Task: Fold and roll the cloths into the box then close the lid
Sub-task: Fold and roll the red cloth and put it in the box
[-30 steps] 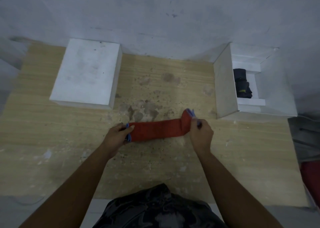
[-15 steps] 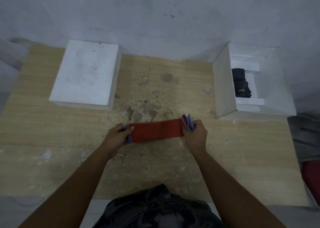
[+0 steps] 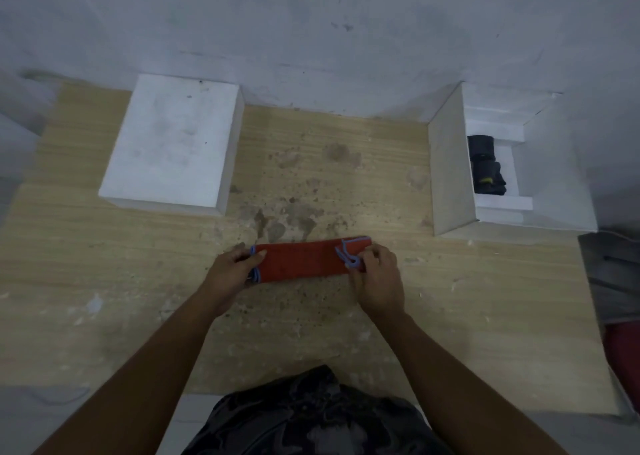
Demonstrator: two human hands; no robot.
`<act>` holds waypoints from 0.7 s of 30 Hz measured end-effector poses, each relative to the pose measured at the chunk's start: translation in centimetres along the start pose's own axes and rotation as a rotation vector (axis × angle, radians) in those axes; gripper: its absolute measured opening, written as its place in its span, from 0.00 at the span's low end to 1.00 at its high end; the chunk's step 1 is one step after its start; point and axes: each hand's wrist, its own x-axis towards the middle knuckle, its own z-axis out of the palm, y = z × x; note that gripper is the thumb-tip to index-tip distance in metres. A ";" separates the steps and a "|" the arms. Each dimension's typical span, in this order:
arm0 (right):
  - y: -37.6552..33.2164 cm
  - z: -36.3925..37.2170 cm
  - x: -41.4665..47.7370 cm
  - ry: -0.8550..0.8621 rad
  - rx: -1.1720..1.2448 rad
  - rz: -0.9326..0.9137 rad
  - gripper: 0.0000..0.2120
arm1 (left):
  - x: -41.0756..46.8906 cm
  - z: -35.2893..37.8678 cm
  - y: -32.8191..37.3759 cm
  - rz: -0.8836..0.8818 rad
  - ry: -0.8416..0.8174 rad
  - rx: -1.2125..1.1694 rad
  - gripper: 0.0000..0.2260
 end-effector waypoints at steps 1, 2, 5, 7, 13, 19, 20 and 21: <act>-0.3 0.0 0.0 0.025 0.037 0.039 0.16 | -0.1 0.0 0.0 -0.002 0.002 -0.001 0.13; -0.6 0.1 0.2 0.053 0.080 0.072 0.16 | -0.1 0.0 0.1 -0.005 0.001 -0.002 0.14; -1.7 0.2 0.8 0.064 0.161 0.097 0.15 | -0.1 -0.2 0.1 -0.003 -0.003 0.005 0.13; -2.0 0.4 0.7 0.033 0.152 0.077 0.15 | -0.1 -0.2 0.1 -0.002 0.003 0.010 0.12; -2.2 1.5 -0.2 0.031 0.002 0.061 0.23 | -0.4 0.1 0.3 -0.018 0.005 -0.009 0.12; -2.0 0.9 0.4 0.056 0.304 0.326 0.17 | -0.8 0.3 0.2 -0.010 -0.022 -0.036 0.07; -2.1 0.7 0.7 0.030 0.310 0.370 0.20 | -0.8 0.3 0.2 -0.006 -0.024 -0.043 0.06; -2.1 0.5 0.9 0.014 0.319 0.413 0.24 | -0.9 0.2 0.2 -0.006 -0.029 -0.041 0.06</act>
